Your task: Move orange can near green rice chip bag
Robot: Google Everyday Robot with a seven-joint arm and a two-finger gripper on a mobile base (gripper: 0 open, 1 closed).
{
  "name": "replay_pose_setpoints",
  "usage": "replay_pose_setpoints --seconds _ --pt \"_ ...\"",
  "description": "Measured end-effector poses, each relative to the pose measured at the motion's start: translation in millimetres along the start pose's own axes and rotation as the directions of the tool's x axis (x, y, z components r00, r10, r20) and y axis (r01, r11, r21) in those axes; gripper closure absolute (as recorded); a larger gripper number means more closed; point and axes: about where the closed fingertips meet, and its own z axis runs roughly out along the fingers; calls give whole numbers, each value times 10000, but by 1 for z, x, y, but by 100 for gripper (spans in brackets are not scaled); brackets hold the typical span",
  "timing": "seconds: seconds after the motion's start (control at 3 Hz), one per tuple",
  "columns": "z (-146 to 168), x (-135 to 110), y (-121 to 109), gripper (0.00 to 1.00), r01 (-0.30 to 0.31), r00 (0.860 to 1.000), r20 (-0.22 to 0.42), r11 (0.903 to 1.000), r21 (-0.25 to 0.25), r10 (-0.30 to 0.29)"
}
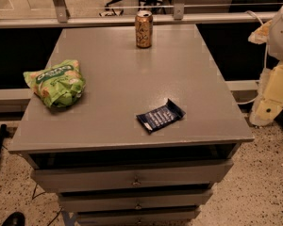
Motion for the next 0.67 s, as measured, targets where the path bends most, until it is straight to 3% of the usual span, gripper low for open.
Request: replay_pose_setpoints --seconds 0.33,0.67 --pt "0 0 0 0 0 10000 1 10000 2 0" --pt "0 -3 -4 0 -181 9990 417 9995 249 170"
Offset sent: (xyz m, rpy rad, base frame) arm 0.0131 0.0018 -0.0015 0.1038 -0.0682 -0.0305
